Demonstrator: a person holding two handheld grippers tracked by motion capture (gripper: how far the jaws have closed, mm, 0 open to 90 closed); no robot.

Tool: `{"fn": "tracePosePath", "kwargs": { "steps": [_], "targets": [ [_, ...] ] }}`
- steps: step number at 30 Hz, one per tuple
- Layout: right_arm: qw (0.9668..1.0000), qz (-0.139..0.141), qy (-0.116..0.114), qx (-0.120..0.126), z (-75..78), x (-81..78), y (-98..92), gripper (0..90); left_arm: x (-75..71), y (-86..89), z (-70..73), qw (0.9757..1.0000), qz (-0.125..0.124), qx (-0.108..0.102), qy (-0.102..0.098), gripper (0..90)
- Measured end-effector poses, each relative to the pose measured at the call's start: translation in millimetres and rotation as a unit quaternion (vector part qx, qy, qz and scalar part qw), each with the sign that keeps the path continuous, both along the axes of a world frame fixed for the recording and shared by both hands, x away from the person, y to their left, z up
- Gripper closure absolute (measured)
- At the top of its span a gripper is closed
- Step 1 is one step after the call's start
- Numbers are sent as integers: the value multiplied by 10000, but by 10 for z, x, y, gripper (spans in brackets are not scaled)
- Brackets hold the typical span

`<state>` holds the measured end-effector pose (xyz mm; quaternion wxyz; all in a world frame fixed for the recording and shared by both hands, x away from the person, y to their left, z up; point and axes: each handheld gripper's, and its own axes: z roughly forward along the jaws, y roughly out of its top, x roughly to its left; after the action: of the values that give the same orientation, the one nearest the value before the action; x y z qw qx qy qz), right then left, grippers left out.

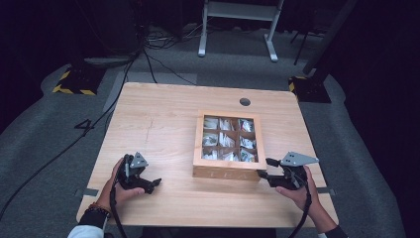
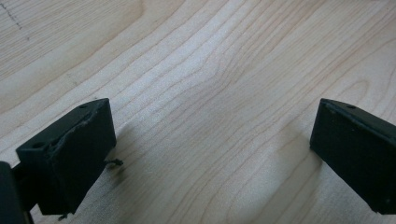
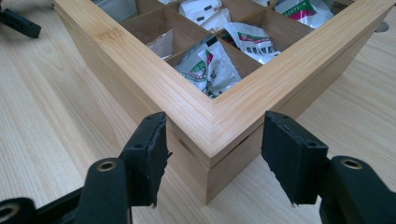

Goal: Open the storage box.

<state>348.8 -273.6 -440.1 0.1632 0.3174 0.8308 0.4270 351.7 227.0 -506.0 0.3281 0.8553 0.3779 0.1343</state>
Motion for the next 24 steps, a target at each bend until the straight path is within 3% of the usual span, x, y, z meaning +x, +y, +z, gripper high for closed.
{"fn": "tracePosePath", "kwargs": {
  "steps": [5, 7, 24],
  "targets": [
    [9999, -23, 104, 18, -25, 9, -2, 416, 0, 0, 0, 10000, 2, 1, -1, 6],
    [9998, -31, 164, -97, -82, 19, 20, 430, -1, -1, 0, 10000, 7, -1, -3, 6],
    [9998, -144, 113, -31, -28, 40, 52, 389, -3, -14, 0, 10000, 61, -8, 9, 5]
  ]
}}
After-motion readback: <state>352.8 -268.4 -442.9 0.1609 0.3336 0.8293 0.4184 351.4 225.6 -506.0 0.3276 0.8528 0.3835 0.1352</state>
